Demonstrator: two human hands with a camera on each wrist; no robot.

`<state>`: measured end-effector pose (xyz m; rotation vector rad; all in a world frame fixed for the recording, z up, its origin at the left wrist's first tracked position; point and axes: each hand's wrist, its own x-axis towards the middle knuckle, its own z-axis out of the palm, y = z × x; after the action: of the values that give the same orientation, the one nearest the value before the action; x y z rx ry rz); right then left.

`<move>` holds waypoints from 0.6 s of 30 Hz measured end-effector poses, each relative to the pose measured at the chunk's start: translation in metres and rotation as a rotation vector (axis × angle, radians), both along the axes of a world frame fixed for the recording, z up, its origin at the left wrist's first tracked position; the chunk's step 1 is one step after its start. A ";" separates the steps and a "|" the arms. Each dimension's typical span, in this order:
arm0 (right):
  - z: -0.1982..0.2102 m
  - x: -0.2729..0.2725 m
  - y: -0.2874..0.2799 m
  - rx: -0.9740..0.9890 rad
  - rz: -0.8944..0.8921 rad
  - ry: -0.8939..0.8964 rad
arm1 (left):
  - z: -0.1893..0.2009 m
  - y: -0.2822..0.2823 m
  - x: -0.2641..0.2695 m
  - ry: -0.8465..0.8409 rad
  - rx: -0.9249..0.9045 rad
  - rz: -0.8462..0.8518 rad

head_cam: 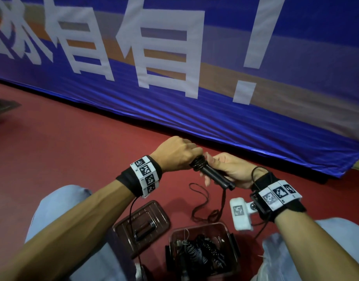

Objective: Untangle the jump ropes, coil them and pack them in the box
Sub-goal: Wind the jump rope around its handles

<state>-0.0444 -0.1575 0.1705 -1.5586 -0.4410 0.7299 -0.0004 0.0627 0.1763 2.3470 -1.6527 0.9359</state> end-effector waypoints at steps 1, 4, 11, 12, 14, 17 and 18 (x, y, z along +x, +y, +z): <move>-0.001 0.000 0.002 0.051 -0.015 0.043 | 0.001 0.000 0.000 -0.001 -0.012 0.010; -0.007 -0.004 0.012 0.240 -0.092 0.194 | 0.004 0.001 0.000 0.060 -0.052 0.072; -0.022 0.004 0.051 0.416 -0.444 0.235 | 0.009 -0.012 -0.005 0.358 -0.034 0.641; -0.026 0.007 0.057 0.297 -0.541 0.180 | 0.007 -0.015 -0.006 0.407 -0.041 0.710; -0.038 0.010 0.067 -0.105 -0.643 -0.059 | 0.000 -0.020 -0.006 0.469 -0.032 0.807; -0.055 0.007 0.068 -0.549 -0.575 -0.355 | -0.016 -0.024 -0.002 0.548 0.064 0.850; -0.056 0.006 0.065 -0.632 -0.546 -0.421 | -0.019 -0.025 -0.002 0.552 0.108 0.845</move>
<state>-0.0389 -0.0927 0.1149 -2.3142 -0.0598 0.0990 -0.0020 0.0382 0.1571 3.0291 -0.5033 0.1899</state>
